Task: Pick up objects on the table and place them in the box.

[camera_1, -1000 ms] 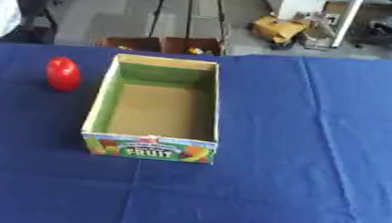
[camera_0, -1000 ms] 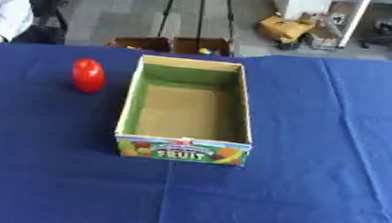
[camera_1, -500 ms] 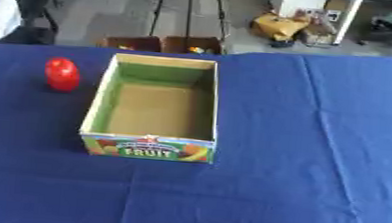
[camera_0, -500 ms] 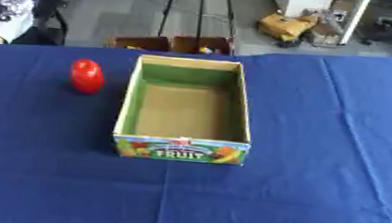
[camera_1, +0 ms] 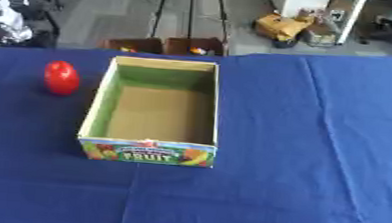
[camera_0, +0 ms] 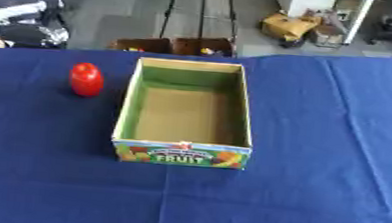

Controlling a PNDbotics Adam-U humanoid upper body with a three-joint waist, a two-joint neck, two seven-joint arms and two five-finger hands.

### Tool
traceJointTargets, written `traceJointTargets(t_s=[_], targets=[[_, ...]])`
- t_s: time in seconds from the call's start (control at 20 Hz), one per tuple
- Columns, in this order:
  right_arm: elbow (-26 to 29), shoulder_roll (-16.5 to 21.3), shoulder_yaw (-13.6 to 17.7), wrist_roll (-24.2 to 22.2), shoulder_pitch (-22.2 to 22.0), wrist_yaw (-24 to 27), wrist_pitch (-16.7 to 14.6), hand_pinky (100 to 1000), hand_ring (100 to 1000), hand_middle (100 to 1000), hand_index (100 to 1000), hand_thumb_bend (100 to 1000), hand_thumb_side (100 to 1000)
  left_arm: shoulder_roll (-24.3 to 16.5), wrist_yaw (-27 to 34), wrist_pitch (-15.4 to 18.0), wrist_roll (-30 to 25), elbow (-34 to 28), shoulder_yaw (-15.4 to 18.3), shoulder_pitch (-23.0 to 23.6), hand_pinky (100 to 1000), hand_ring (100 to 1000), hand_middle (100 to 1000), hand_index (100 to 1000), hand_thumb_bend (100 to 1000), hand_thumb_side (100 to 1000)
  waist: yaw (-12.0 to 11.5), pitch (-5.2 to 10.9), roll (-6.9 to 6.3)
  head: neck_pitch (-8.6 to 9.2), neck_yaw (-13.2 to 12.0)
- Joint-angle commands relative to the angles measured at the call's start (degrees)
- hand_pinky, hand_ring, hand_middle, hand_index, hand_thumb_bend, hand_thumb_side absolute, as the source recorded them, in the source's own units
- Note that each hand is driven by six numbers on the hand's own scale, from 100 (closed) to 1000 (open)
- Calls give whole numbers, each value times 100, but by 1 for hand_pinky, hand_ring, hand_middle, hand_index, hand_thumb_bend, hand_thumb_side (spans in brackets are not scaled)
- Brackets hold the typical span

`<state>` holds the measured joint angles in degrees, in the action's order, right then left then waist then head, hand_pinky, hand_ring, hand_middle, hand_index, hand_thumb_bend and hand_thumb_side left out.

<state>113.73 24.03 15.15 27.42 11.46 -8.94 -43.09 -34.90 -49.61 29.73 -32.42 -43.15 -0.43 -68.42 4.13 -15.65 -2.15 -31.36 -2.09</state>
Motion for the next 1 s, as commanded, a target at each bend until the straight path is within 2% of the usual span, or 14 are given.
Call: traceJointTargets(t_s=[0.05, 0.3, 0.45, 0.6, 0.7, 0.8, 0.85, 0.9, 0.95, 1.0], targets=[[86, 130, 14, 45, 66, 20, -96, 722, 780, 675, 838, 100, 954, -11, -196, 99, -403, 121, 82, -223, 888, 926, 916, 1000, 190, 912, 30, 72, -3, 109, -70], [86, 123, -8, 6, 99, 46, -107, 723, 781, 673, 838, 100, 950, 152, -536, 74, -926, 416, 191, -362, 903, 942, 940, 1000, 355, 994, 126, 21, -37, 187, -188], [86, 132, -23, -11, 127, 63, -122, 723, 781, 672, 834, 100, 951, 196, -709, 7, -1174, 544, 278, -433, 905, 952, 985, 1000, 435, 1000, 192, -8, -60, 226, -263], [86, 135, -30, -30, 150, 79, -134, 723, 779, 671, 832, 100, 948, 216, -894, -110, -1303, 576, 352, -469, 910, 969, 1000, 1000, 474, 1000, 247, -36, -80, 281, -320], [86, 132, -28, -38, 151, 83, -140, 723, 779, 669, 833, 100, 949, 215, -1006, -153, -1328, 552, 375, -479, 899, 967, 1000, 1000, 445, 960, 273, -60, -86, 304, -334], [86, 129, -25, -41, 150, 83, -148, 724, 780, 669, 833, 100, 948, 216, -1077, -175, -1402, 570, 386, -480, 888, 966, 1000, 1000, 372, 871, 288, -79, -93, 304, -341], [86, 126, -23, -42, 149, 82, -149, 724, 780, 668, 834, 100, 946, 214, -1119, -191, -1472, 584, 382, -484, 885, 965, 1000, 1000, 298, 777, 293, -89, -97, 302, -343], [86, 124, -23, -44, 150, 81, -149, 724, 780, 668, 834, 100, 946, 216, -1158, -213, -1553, 596, 385, -492, 878, 962, 1000, 1000, 253, 728, 296, -97, -100, 300, -346], [86, 121, -25, -46, 152, 80, -149, 724, 781, 667, 834, 100, 945, 217, -1180, -236, -1626, 601, 395, -498, 874, 960, 1000, 1000, 151, 630, 300, -105, -103, 301, -348], [86, 120, -25, -47, 153, 79, -151, 724, 781, 667, 834, 100, 945, 215, -1199, -265, -1684, 596, 405, -505, 873, 960, 1000, 1000, 132, 611, 304, -111, -104, 303, -349]])
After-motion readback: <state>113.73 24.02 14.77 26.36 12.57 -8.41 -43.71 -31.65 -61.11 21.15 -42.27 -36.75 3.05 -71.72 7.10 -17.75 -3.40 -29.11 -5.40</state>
